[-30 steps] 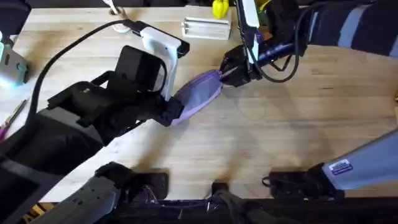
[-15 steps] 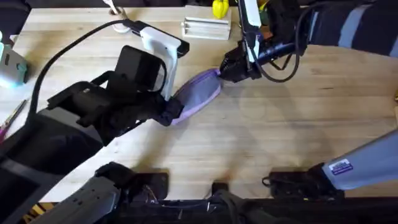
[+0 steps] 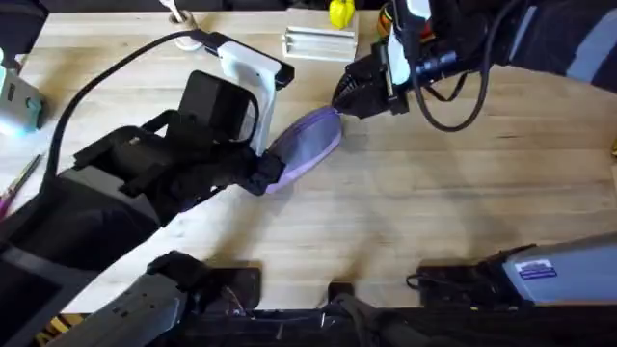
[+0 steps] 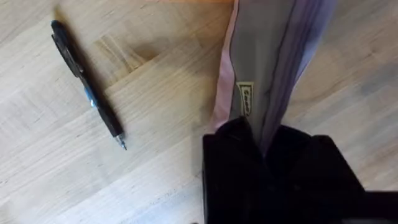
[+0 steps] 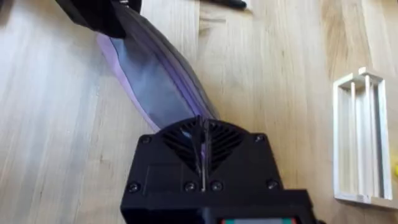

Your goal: Unzip the bag, pick up the pens from the table one at a time and place them inside, then zip the bag closed.

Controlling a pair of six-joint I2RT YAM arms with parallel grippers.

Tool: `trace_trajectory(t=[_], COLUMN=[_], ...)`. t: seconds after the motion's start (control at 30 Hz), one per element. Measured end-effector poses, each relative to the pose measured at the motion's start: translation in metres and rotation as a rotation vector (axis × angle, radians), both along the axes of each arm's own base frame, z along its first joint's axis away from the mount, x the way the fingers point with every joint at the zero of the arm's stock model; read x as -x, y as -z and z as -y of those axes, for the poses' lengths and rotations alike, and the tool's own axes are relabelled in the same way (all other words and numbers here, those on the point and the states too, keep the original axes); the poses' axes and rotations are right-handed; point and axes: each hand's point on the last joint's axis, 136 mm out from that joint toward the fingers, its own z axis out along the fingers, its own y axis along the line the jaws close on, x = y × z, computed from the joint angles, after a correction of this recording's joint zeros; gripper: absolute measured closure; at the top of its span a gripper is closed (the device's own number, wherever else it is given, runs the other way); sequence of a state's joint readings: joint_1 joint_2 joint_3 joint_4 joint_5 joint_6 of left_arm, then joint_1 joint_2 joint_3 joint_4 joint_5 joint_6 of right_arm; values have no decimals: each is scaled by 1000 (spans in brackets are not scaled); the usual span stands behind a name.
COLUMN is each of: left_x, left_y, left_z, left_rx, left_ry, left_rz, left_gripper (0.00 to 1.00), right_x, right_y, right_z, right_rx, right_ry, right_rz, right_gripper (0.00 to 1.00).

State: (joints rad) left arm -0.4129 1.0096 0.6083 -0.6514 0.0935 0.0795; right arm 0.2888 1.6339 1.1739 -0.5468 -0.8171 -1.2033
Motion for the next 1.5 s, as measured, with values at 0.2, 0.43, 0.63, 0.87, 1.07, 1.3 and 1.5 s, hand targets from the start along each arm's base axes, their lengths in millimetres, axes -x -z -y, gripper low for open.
trace_trajectory(t=[0.2, 0.43, 0.63, 0.87, 1.07, 1.3, 1.5], left_x=[0, 1, 1, 1, 1, 1, 1], left_y=[0, 0, 0, 0, 0, 0, 0], left_z=[0, 0, 0, 0, 0, 0, 0], left_rx=[0, 0, 1, 1, 1, 0, 0], left_ry=[0, 1, 1, 1, 1, 1, 1], left_rz=[-1, -4, -4, -4, -5, -5, -5], left_gripper=[959, 959, 959, 959, 959, 959, 959], right_x=[19, 14, -4, -9, 3, -11, -13], right_y=[-1, -2, -5, 3, 21, 32, 45], right_z=[-24, -18, 9, 20, 25, 18, 12], right_rx=[-5, -11, -13, 40, 146, 182, 208], right_ry=[-76, -58, 29, 64, 76, 141, 157], right_rz=[-3, -3, -7, -2, -64, -67, -94], right_gripper=[970, 970, 416, 9, 15, 55, 101])
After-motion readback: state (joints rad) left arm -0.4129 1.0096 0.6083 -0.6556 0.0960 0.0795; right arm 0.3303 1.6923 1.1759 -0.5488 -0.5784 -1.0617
